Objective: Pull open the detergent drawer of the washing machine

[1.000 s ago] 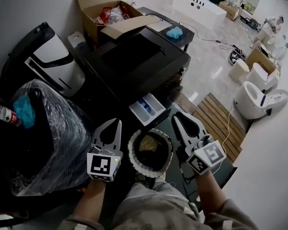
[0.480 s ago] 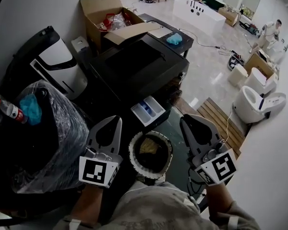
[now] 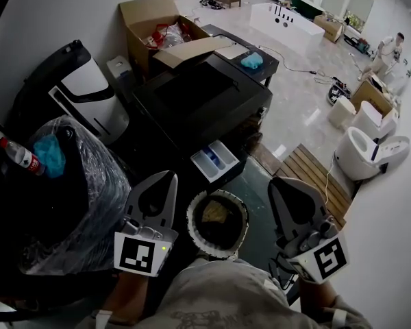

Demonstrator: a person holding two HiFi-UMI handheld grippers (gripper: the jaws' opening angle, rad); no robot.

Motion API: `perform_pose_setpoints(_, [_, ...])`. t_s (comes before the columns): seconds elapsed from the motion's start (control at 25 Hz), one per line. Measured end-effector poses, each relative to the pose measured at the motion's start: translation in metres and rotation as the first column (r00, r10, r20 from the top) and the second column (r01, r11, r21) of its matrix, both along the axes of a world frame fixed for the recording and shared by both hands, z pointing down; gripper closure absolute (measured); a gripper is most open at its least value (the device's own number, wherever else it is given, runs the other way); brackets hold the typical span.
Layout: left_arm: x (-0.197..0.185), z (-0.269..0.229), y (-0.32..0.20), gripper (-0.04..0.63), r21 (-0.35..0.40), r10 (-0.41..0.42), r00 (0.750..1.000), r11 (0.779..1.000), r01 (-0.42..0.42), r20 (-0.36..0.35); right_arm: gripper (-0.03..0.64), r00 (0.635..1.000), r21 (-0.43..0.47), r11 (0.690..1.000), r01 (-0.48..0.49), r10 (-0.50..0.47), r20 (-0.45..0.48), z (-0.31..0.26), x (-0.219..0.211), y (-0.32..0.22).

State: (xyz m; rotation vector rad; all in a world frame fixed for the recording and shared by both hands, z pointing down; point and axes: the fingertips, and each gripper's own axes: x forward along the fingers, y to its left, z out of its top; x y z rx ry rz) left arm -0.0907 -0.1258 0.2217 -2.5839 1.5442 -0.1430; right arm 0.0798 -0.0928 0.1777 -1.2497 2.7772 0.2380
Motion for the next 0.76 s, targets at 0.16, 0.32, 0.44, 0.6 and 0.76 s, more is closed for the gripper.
perform_pose_setpoints(0.16, [-0.003,-0.001,0.005,0.58,0.001,-0.009,1.0,1.0,0.009,0.001,0.578,1.0,-0.012,1.0,-0.002,0.002,-0.019,0.002,0.001,-0.001])
perform_pose_setpoints(0.32, [-0.004,0.002,0.006,0.58,-0.003,-0.007,1.0,1.0,0.007,0.013,0.578,0.999,-0.041,0.999,-0.026,0.024,-0.045,0.009,0.003,-0.007])
perform_pose_setpoints(0.44, [-0.004,0.003,0.004,0.58,-0.006,-0.007,1.0,1.0,0.007,0.016,0.578,0.998,-0.056,0.998,-0.04,0.037,-0.053,0.01,0.003,-0.011])
perform_pose_setpoints(0.6, [-0.003,0.004,0.004,0.58,-0.009,-0.005,1.0,1.0,0.005,0.013,0.578,0.996,-0.05,0.998,-0.038,0.034,-0.078,0.011,0.0,-0.012])
perform_pose_setpoints(0.76, [-0.004,0.008,0.002,0.58,-0.013,-0.001,1.0,1.0,0.001,0.012,0.578,0.994,-0.06,0.998,-0.036,0.029,-0.104,0.018,-0.004,-0.014])
